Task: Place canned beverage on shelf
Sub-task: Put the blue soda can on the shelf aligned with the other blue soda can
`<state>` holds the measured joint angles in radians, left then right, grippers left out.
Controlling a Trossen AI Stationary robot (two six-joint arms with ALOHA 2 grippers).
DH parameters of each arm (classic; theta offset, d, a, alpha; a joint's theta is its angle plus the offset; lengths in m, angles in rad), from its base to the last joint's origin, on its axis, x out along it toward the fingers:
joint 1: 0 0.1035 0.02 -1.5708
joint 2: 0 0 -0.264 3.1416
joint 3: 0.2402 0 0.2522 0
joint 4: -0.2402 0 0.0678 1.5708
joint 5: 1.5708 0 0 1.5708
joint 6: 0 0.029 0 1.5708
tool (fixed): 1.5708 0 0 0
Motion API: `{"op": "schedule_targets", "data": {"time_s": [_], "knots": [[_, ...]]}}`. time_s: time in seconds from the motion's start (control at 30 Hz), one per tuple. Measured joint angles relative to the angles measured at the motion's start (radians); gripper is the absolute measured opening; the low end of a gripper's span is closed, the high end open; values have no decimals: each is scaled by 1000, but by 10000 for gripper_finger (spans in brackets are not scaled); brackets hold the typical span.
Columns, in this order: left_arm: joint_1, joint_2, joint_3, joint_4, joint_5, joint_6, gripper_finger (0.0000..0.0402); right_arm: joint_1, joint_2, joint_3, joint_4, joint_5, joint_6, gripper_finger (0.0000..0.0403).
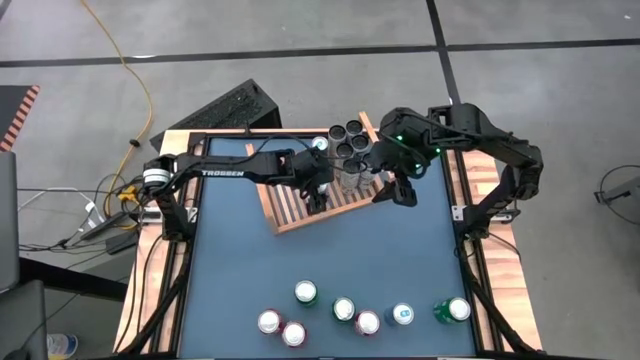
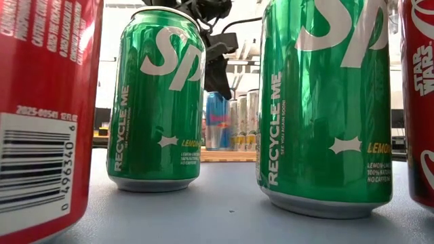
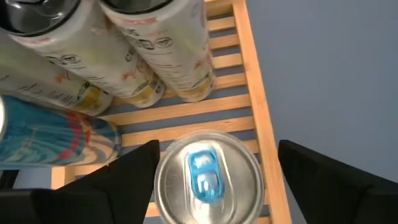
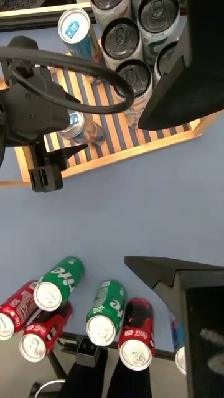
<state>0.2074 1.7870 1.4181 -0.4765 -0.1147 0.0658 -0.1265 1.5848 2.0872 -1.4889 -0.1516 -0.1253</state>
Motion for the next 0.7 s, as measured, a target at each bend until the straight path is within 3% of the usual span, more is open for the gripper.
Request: {"op": "schedule_targets", "data": {"time_s": [0.33,0.6,0.7], "knots": [[7,-15,0,6,-5,1,315,0,0,0,11,0,-38,261],[18,-109,0,2,-1,1,315,0,11,1,96,0,-71,261],[19,-171,0,-68,-11,-13,316,-8,34,0,113,1,-95,261]]}}
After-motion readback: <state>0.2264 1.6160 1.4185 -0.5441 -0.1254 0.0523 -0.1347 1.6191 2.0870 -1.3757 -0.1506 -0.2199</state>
